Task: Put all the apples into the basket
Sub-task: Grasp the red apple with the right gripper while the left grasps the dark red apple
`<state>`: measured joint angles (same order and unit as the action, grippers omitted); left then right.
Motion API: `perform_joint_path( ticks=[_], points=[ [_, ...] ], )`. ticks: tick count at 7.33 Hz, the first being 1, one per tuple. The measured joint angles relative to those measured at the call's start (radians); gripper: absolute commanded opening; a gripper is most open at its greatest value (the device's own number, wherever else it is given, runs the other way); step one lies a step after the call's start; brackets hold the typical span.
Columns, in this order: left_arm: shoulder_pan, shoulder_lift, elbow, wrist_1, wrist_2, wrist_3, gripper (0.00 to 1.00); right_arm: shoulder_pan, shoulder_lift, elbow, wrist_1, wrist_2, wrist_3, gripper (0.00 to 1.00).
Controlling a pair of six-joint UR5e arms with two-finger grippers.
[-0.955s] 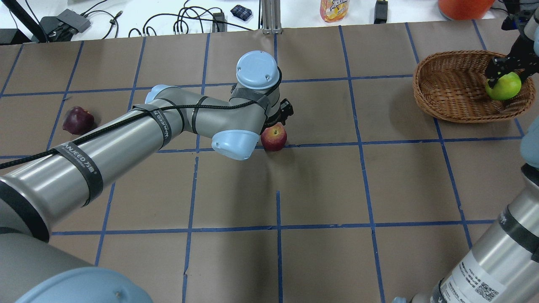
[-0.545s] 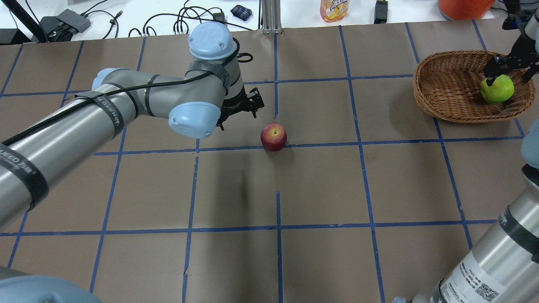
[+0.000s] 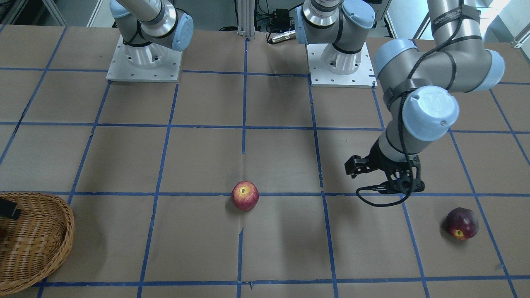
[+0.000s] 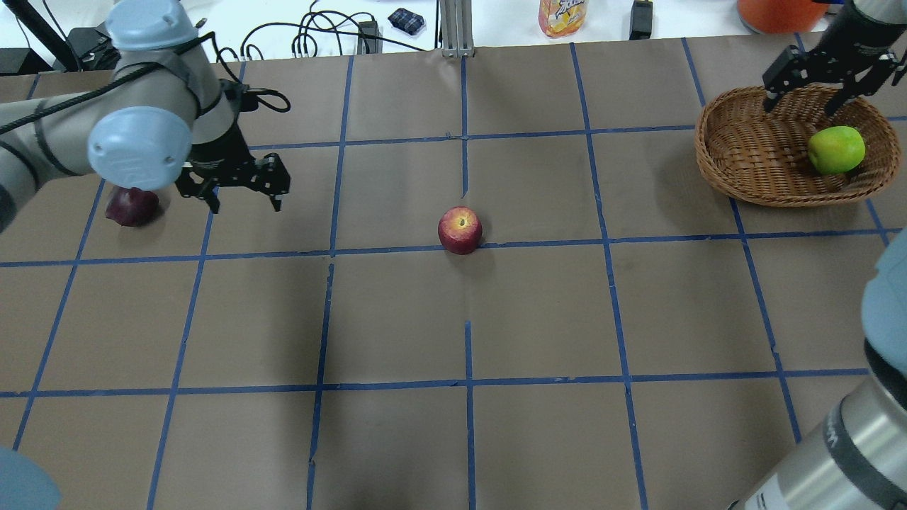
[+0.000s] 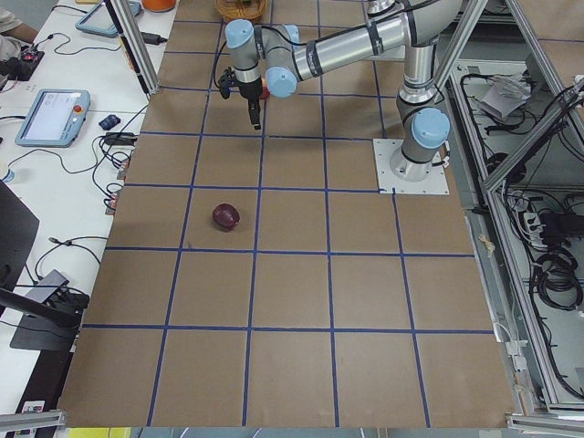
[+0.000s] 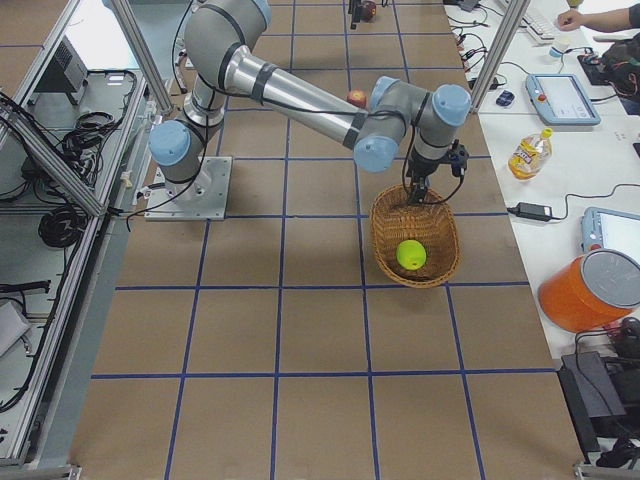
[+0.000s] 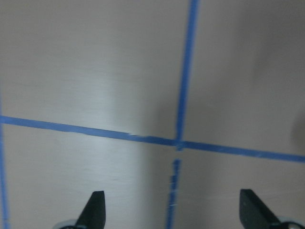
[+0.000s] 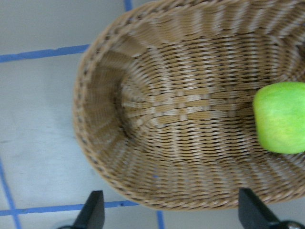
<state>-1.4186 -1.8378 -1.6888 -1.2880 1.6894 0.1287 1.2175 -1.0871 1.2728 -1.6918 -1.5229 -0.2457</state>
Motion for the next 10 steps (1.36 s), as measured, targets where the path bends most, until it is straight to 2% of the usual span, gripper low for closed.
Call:
perform_joint_path(
  ticks=[2, 4, 7, 8, 10],
  points=[
    [0.17, 0.001, 0.003, -0.006, 0.048, 0.279, 1.0, 0.222, -0.015, 0.008, 0.034, 0.031, 0.197, 1.0],
    [0.291, -0.03, 0.017, 0.029, 0.051, 0.478, 1.0, 0.4, -0.007, 0.037, 0.026, 0.076, 0.378, 1.0],
    [0.328, -0.188, 0.03, 0.338, 0.044, 0.714, 1.0, 0.544, 0.024, 0.059, -0.052, 0.097, 0.695, 1.0],
    [0.329, -0.239, 0.055, 0.395, 0.043, 0.749, 1.0, 0.591, 0.057, 0.064, -0.098, 0.098, 0.792, 1.0],
    [0.329, -0.307, 0.103, 0.431, 0.044, 0.789, 1.0, 0.648, 0.112, 0.07, -0.157, 0.097, 0.886, 1.0]
  ],
)
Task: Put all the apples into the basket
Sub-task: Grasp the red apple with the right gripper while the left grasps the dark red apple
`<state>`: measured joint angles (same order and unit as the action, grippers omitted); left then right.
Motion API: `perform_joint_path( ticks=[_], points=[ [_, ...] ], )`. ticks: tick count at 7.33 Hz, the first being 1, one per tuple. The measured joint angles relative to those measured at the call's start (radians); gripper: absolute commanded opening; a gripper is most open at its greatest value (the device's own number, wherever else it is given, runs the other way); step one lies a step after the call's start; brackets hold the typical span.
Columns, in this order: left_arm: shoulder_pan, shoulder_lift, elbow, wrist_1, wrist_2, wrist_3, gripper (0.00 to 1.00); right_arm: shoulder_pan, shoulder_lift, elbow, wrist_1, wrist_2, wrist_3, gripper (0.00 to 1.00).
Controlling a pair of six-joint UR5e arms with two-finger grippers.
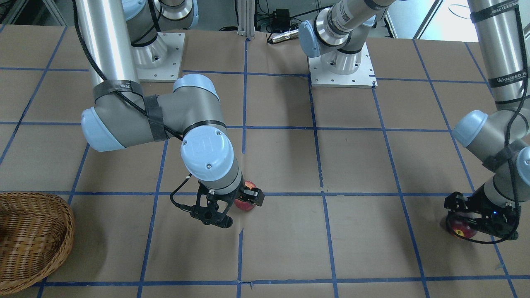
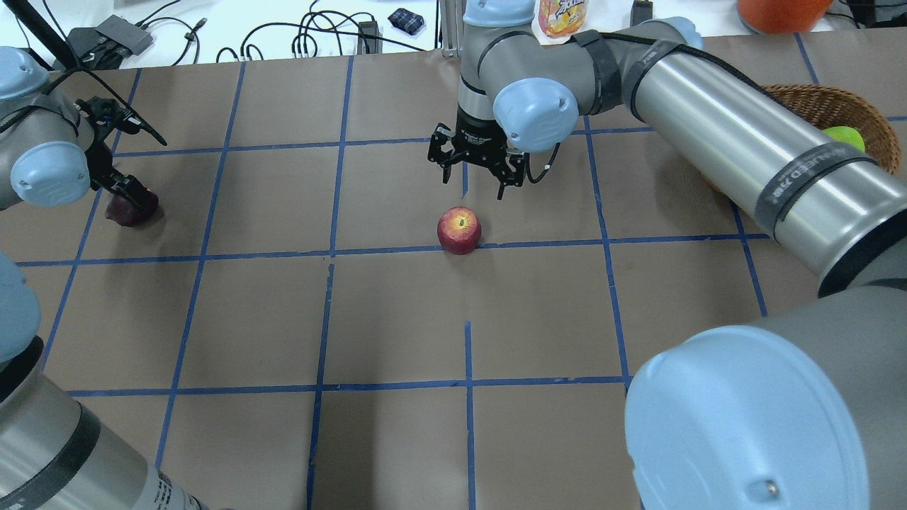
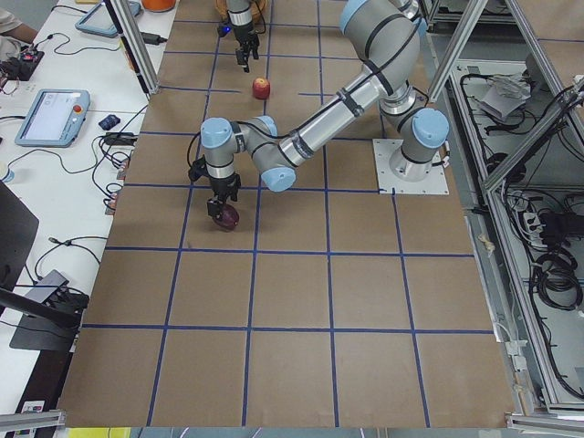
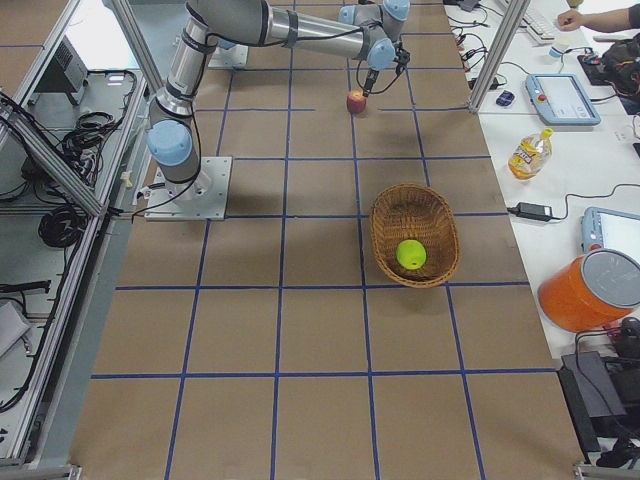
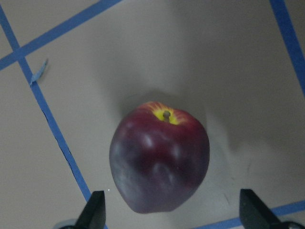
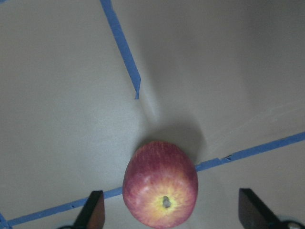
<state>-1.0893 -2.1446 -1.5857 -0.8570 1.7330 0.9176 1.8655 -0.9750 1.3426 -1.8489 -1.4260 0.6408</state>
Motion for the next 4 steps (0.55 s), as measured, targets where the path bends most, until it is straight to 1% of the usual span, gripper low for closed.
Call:
perform_joint_path(
  ticks=[1, 2, 3, 4],
  points=[
    [0.0, -0.023, 0.009, 0.007, -0.002, 0.004, 1.0, 0.008, 0.015, 0.006, -0.007, 0.0, 0.013, 1.0],
    [0.0, -0.038, 0.013, 0.011, -0.004, 0.005, 0.86, 0.011, 0.025, 0.02, -0.011, 0.0, 0.017, 1.0],
    [0.0, -0.048, 0.016, 0.013, -0.005, 0.004, 0.49, 0.012, 0.032, 0.034, -0.013, 0.0, 0.018, 1.0],
    [0.0, -0.051, 0.017, 0.014, -0.006, -0.002, 0.34, 0.012, 0.038, 0.043, -0.016, 0.0, 0.018, 1.0]
  ],
)
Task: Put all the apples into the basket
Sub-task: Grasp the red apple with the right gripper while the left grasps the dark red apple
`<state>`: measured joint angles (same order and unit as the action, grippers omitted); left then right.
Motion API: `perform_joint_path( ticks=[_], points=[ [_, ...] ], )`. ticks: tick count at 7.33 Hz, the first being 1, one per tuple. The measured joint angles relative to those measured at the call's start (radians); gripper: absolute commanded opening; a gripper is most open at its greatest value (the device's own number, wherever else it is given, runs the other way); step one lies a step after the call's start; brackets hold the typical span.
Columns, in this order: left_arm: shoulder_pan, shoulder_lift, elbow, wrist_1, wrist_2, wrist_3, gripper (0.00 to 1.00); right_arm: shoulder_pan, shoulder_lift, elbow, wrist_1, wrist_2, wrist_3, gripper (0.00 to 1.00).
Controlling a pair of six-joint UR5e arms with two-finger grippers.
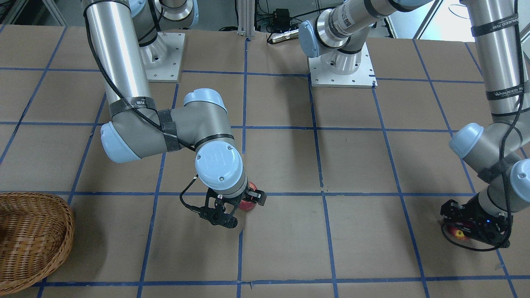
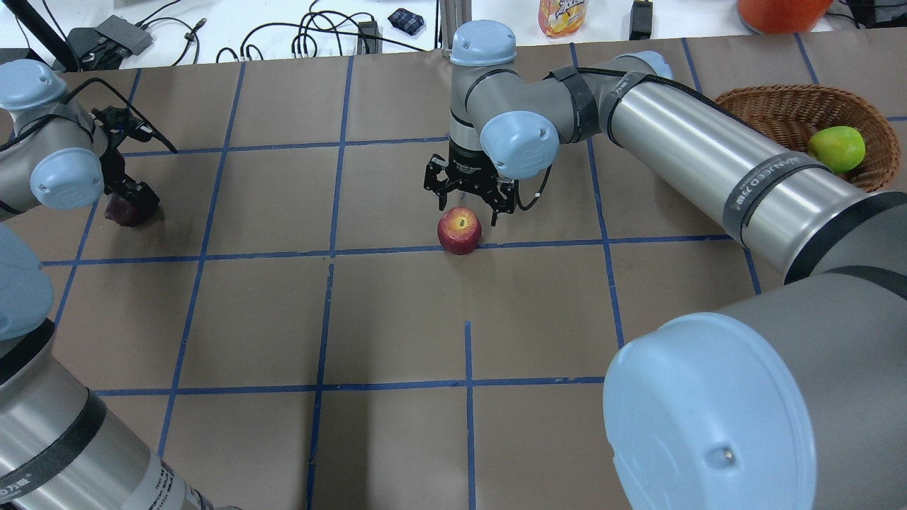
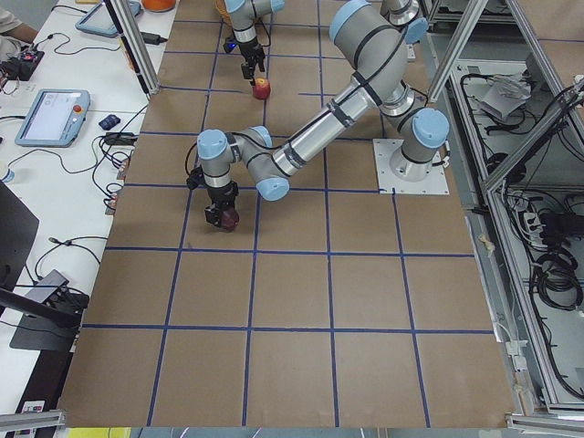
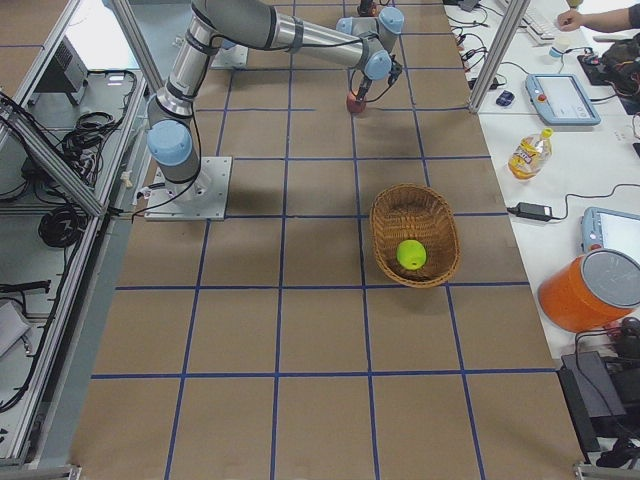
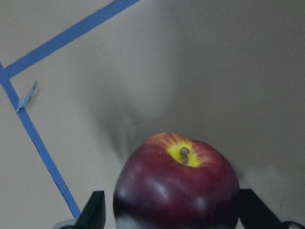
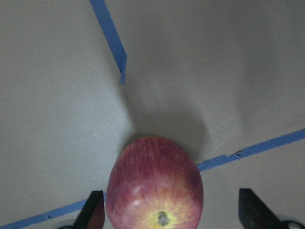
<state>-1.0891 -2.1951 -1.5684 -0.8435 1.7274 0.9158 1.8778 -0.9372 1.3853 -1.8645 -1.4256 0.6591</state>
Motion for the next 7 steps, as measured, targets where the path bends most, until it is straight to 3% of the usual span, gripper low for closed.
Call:
perform_joint_path(
  ticks=[3, 4, 5, 6, 7],
  points=[
    [-0.022, 0.045, -0.014, -0.033, 0.003, -0.085, 0.32, 0.009, 0.033, 0.007, -0.033, 0.042, 0.002, 1.0],
    [-0.044, 0.086, -0.026, -0.092, 0.003, -0.155, 0.32, 0.01, 0.038, 0.014, -0.039, 0.047, 0.002, 0.83],
    [-0.072, 0.13, -0.05, -0.15, 0.001, -0.249, 0.31, 0.01, 0.039, 0.026, -0.051, 0.049, 0.002, 0.28],
    [-0.109, 0.172, -0.091, -0.18, -0.007, -0.348, 0.26, 0.012, 0.039, 0.035, -0.073, 0.055, 0.003, 0.0],
    [-0.153, 0.208, -0.139, -0.188, -0.029, -0.465, 0.24, 0.012, 0.036, 0.036, -0.093, 0.065, 0.002, 0.0]
  ],
)
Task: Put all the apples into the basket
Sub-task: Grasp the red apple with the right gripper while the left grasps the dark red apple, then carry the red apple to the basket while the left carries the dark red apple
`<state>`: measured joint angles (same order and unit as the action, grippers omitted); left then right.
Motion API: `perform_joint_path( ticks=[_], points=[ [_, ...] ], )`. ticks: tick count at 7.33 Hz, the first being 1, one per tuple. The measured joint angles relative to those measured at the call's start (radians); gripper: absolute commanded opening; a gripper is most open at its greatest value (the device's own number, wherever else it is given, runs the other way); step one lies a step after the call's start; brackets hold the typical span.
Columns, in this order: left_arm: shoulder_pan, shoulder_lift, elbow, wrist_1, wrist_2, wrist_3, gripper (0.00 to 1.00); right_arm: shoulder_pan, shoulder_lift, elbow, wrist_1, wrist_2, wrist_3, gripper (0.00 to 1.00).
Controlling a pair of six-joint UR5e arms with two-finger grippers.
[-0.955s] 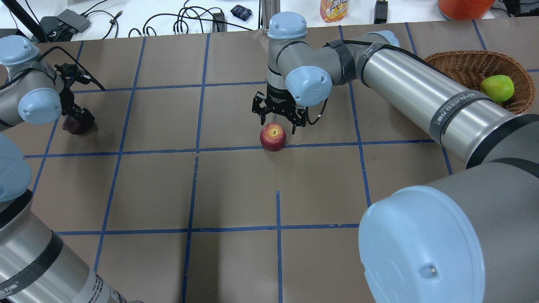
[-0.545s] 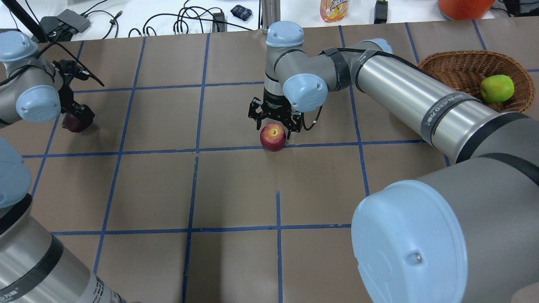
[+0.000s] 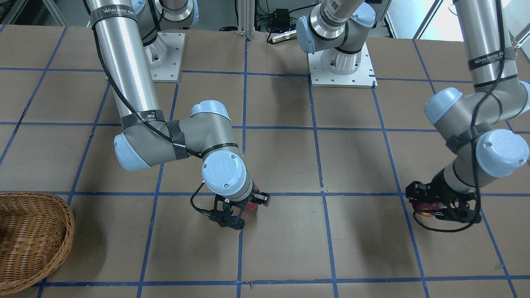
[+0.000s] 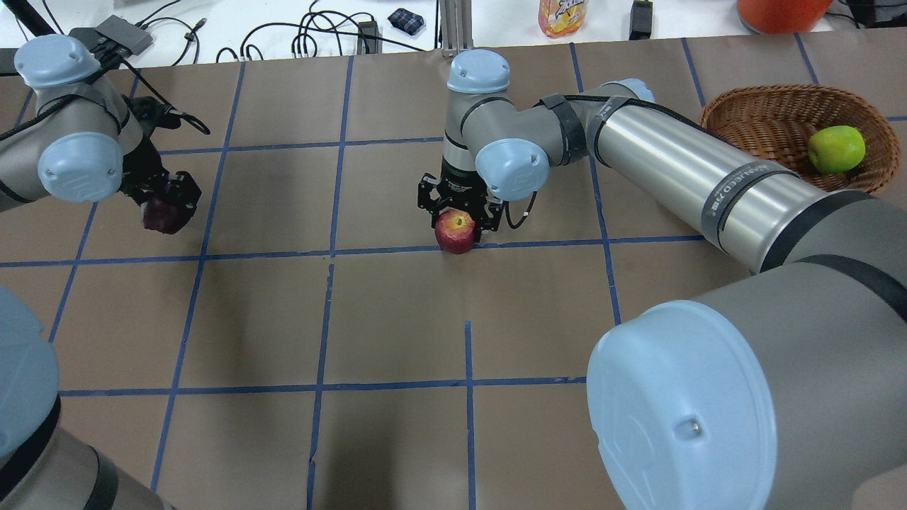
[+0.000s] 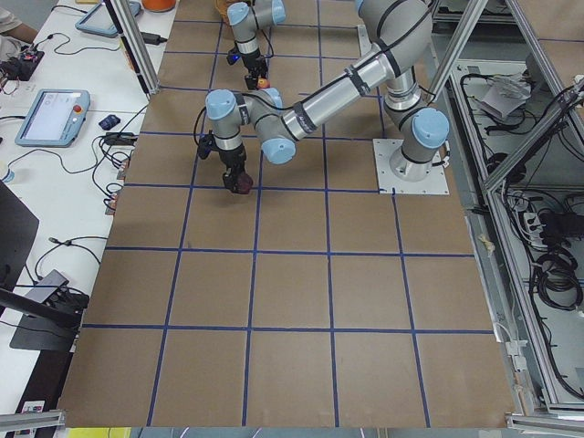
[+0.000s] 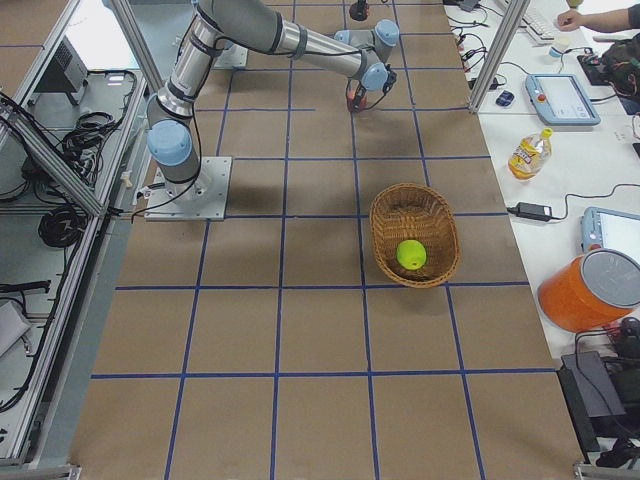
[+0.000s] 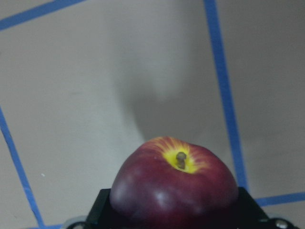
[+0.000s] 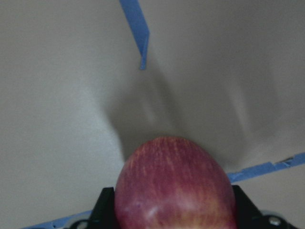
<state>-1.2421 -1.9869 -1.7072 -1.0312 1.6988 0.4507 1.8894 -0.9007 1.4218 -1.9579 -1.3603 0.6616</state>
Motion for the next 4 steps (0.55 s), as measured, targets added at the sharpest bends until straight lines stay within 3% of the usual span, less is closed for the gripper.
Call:
perform_joint_path(
  ticks=[2, 4],
  points=[
    [-0.107, 0.047, -0.062, -0.001, -0.05, -0.257, 0.24, -0.018, -0.029, -0.016, -0.012, 0.006, -0.017, 0.0],
    [-0.27, 0.071, -0.072, 0.002, -0.063, -0.534, 0.25, -0.112, -0.088, -0.066, 0.051, -0.003, -0.079, 0.0]
  ],
)
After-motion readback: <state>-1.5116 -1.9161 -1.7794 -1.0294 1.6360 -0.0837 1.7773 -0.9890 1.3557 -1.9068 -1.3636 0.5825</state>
